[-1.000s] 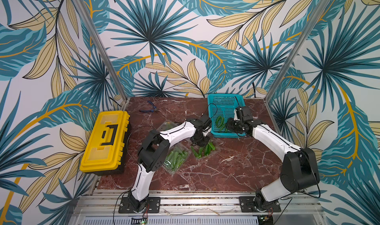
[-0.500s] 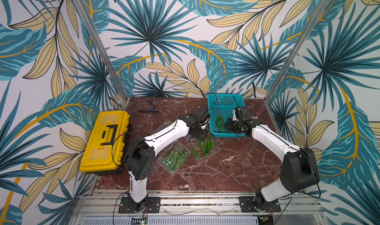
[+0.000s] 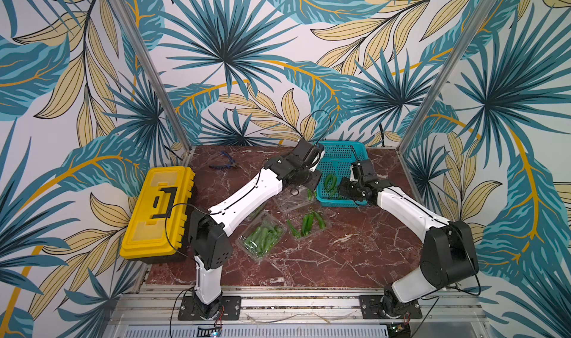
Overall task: Take small green peppers out of containers
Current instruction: Pick up the green pepper from the packing box, then place the green pepper in the basket.
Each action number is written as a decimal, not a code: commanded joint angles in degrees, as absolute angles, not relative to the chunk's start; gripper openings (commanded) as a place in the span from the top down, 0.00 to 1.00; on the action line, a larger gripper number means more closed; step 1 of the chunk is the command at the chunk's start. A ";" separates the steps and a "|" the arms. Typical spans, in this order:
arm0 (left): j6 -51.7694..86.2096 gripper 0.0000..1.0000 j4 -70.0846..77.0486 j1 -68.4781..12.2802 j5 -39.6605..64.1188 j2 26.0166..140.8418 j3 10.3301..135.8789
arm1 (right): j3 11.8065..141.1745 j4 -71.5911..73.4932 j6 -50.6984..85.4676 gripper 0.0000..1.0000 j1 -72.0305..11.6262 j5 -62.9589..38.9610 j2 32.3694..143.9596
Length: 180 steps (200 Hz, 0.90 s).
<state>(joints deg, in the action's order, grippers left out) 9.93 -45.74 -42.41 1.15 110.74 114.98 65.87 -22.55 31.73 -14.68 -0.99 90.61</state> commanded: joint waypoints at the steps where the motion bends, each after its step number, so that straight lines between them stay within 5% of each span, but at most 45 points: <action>1: 11.06 1.00 -37.49 -41.08 6.41 118.67 123.86 | 66.79 -23.43 33.12 0.67 -14.94 0.65 91.56; 45: 12.91 0.94 -34.63 -39.56 11.87 138.68 144.95 | 67.23 -24.52 32.41 0.67 -14.92 -0.19 91.89; 84: 13.80 0.47 -34.37 -38.68 13.00 141.34 147.65 | 66.98 -24.83 31.27 0.67 -14.94 -0.79 91.60; 106: 13.99 0.31 -33.44 -38.29 13.17 139.17 144.64 | 66.24 -23.96 30.28 0.67 -15.17 -2.03 91.32; 180: 24.14 0.27 -14.58 -33.72 7.13 115.40 108.71 | 62.31 -17.59 17.48 0.66 -28.87 -3.03 86.90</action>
